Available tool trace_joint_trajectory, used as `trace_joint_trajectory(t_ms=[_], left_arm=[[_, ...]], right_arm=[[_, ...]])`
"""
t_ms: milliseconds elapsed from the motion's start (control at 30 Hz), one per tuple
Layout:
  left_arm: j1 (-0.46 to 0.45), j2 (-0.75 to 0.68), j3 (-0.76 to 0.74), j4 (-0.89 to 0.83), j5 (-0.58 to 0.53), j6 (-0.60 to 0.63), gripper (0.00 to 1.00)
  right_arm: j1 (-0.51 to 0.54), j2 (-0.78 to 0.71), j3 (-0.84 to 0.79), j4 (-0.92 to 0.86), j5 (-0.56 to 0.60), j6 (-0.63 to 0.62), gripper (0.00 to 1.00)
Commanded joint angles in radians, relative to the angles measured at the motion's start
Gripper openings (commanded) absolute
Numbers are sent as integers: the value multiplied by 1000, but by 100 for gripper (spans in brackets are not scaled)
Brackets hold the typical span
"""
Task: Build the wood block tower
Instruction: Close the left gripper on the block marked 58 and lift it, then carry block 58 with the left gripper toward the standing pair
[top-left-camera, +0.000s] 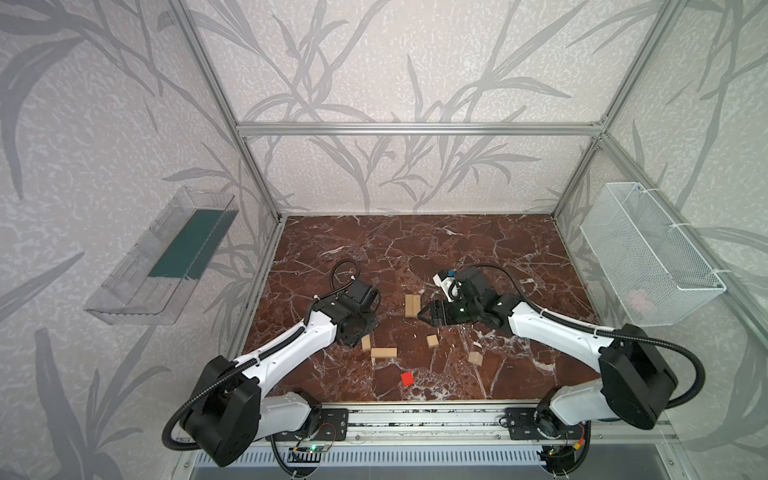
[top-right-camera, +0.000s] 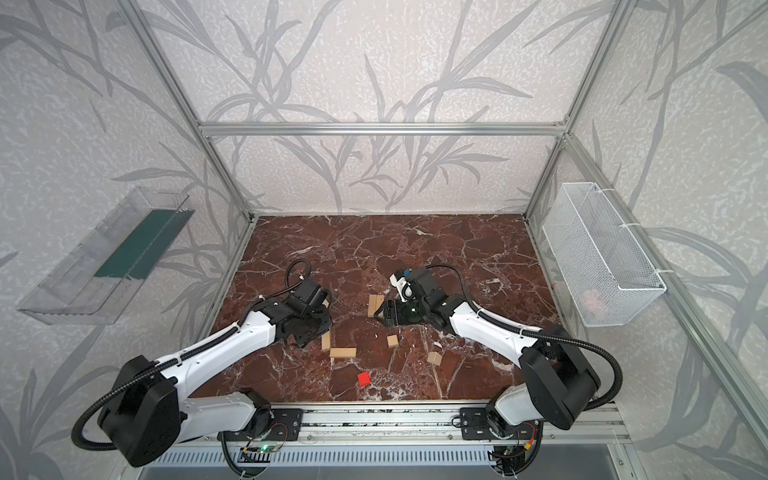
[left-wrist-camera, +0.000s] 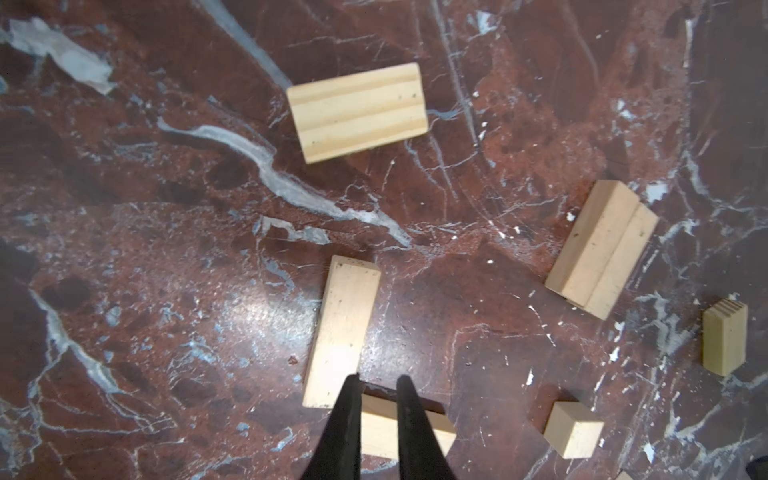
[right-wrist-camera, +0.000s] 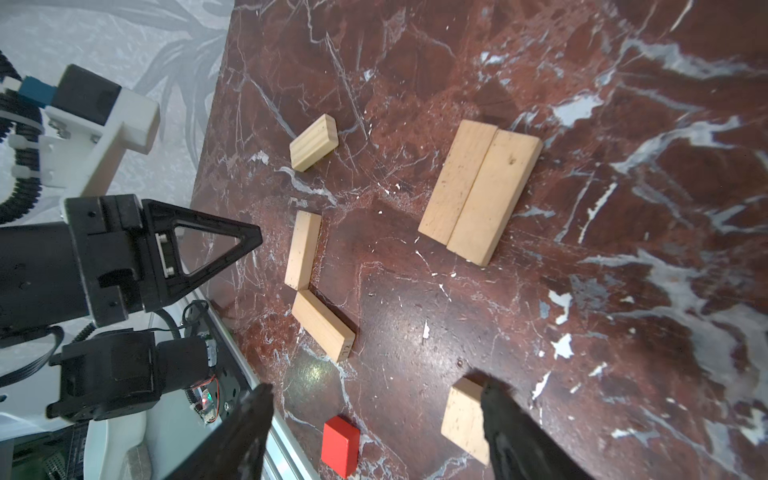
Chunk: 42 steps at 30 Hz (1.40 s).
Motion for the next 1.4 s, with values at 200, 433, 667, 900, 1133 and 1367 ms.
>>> trace_joint_trajectory(t_ms=[200, 433, 667, 900, 1133, 1367], left_arm=[[-2, 38, 110, -137, 23, 169, 24], [-3, 110, 75, -158, 42, 175, 43], [-8, 214, 69, -113, 71, 195, 51], [-8, 269, 54, -87, 42, 183, 51], [-5, 289, 40, -69, 10, 169, 44], [-5, 304, 37, -40, 15, 179, 38]], right_arm=[[-43, -37, -11, -30, -19, 19, 78], [-42, -17, -25, -11, -19, 41, 78], [-43, -11, -22, -7, -15, 38, 78], [-43, -5, -28, -4, -20, 36, 78], [-43, 5, -28, 4, -21, 35, 78], [-43, 18, -29, 14, -24, 36, 78]])
